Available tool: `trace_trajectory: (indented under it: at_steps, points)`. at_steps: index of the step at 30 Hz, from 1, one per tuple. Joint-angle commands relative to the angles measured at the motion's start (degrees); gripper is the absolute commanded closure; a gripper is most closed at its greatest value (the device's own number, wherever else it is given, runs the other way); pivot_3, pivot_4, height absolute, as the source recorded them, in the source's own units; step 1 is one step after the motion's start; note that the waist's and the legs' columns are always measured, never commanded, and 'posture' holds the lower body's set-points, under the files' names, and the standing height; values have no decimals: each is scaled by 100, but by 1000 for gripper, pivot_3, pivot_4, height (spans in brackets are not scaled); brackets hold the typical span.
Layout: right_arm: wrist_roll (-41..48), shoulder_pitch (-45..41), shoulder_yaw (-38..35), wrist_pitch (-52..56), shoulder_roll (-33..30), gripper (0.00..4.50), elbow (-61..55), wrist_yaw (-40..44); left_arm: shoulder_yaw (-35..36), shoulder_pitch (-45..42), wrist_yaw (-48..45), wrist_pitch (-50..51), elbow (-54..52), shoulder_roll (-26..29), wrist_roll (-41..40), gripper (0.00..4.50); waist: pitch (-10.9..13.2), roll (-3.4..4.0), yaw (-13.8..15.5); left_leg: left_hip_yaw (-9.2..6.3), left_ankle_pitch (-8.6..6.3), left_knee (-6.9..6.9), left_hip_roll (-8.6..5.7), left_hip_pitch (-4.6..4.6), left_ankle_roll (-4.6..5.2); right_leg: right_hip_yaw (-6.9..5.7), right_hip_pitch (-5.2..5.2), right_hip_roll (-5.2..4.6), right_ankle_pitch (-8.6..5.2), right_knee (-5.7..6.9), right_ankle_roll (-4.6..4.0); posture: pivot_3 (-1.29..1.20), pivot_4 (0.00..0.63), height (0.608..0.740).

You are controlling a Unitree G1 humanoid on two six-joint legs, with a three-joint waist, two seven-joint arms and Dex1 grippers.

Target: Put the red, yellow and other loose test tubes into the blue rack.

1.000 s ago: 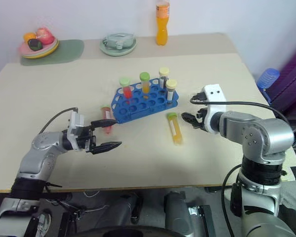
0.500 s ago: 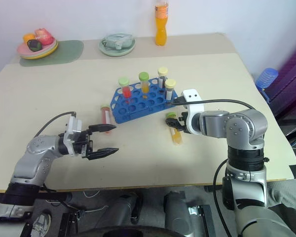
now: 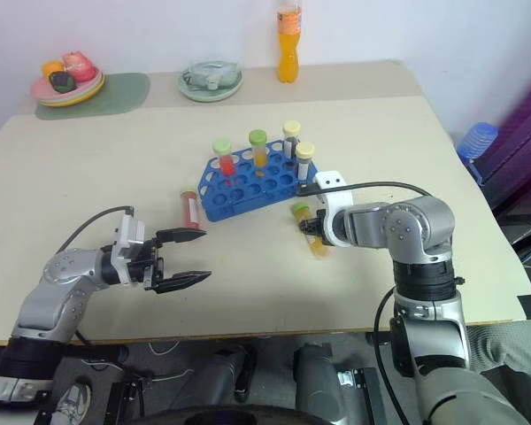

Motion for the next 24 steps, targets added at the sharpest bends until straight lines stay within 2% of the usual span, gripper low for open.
trace_trajectory:
  at_steps: [1, 3, 6, 8, 11, 15, 20, 24]
  points:
    - [-313, 60, 497, -317, -344, 3662, -331, 403, 142, -8, 47, 21, -194, 53, -124, 0, 0, 0, 8, 0, 0, 0, 0, 1, 0, 0, 1, 0, 0, 0, 0, 0, 150, 740]
    - [-186, 130, 616, -658, -542, 3662, -681, 935, 136, -18, 78, 47, -213, 40, -124, 0, 0, 0, 18, 0, 0, 0, 0, 0, 0, 0, 1, 0, 0, -1, 0, 0, 150, 740]
    - [-155, 462, 994, -1584, -1332, 3662, -1537, 2171, 141, -13, 144, 94, -249, 24, -138, 0, 2, 0, 34, 0, -2, -1, -1, -7, 3, -2, -1, -1, 0, -8, 2, 0, 150, 740]
    - [-139, 782, 856, -2405, -1554, 3662, -1879, 2919, 154, 2, 203, 108, -255, 11, -142, 0, 3, -2, 27, 0, -5, -4, -1, -8, 7, -3, -1, -1, 0, -18, 4, 0, 150, 740]
    - [-224, 1093, 361, -4006, -1011, 3662, -1756, 3529, 187, 38, 293, 92, -238, -39, -126, 0, 5, -7, -28, 3, -6, -6, 4, -7, 8, -3, 0, 2, 1, -19, 6, 0, 150, 740]
    - [-1368, 1038, 462, -6306, -117, 3662, -879, 3527, 204, 1, 512, 108, -249, -162, -119, 0, 4, -9, 4, 8, -3, -1, 8, 1, 4, -1, 1, 6, 4, -4, 7, 0, 150, 740]
    - [-2354, 771, 387, -8847, 1143, 3662, 1089, 3151, 270, -50, 741, 40, -106, -331, -124, 0, 3, -12, 15, 7, 1, -2, 7, 4, -4, -1, 1, 8, 7, -4, 6, 0, 150, 740]
    - [-2992, 512, 342, -10787, 1670, 3662, 2839, 3051, 327, -41, 919, -165, 59, -511, -31, 0, 3, -11, -1, 8, 22, -6, 7, 5, -39, 0, -5, 11, 8, 1, 5, 0, 150, 740]
